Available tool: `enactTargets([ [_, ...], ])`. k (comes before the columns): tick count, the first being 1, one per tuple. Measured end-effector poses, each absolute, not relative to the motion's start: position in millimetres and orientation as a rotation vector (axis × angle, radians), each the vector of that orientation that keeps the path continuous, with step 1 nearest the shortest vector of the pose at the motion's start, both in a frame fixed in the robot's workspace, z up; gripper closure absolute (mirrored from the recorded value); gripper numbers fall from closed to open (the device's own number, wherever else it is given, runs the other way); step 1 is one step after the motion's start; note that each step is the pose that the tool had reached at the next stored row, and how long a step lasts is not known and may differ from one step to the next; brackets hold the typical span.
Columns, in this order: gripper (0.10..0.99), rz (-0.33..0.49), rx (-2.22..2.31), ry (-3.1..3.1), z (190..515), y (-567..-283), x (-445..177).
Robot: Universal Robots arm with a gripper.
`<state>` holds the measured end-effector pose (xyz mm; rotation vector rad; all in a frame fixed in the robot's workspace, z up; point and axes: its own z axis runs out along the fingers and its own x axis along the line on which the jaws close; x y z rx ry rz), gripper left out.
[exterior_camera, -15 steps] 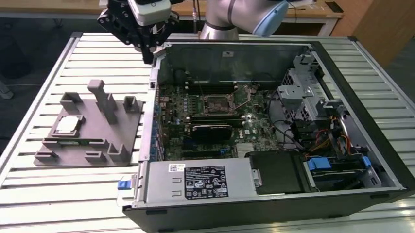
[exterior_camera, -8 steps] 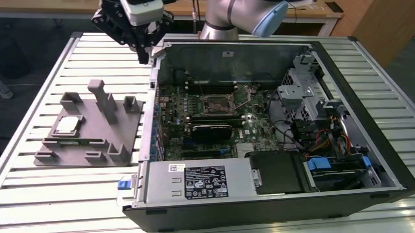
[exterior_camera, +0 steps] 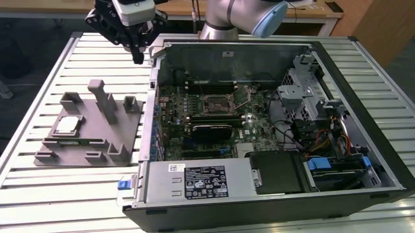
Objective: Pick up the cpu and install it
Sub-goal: 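Reach for the cpu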
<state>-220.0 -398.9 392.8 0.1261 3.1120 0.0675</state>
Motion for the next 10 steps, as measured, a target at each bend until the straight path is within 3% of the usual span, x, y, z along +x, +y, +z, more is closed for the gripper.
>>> enactTargets([
  [10, 0.980, 0.068, 0.127, 3.112, 393, -399, -235],
])
